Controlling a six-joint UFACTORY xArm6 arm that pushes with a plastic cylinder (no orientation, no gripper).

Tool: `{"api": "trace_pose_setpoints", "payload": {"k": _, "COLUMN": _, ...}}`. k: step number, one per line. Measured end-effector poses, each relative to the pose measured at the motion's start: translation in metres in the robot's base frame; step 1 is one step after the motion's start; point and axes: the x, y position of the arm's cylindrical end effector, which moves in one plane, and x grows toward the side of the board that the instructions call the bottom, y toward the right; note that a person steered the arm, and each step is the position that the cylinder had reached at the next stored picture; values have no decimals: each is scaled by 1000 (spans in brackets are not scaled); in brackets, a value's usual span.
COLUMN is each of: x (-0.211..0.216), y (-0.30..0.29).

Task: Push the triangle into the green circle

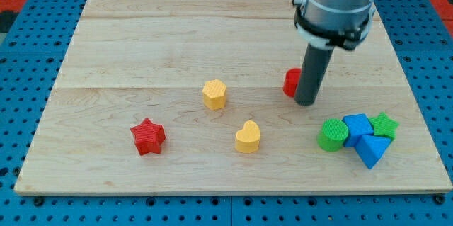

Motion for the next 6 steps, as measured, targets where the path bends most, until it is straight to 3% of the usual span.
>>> {"api": "trace_pose_setpoints", "payload": {"k": 1, "x": -54, "y": -29}}
{"api": "trace_pose_setpoints", "payload": {"k": 2, "x": -61, "y": 72}}
{"api": "trace_pose_setpoints", "payload": {"k": 3, "x": 21, "y": 170}}
{"api": "trace_pose_setpoints", "payload": {"k": 4, "x": 118, "y": 177}}
{"api": "trace_pose_setpoints", "payload": {"k": 6, "x": 116, "y": 59}}
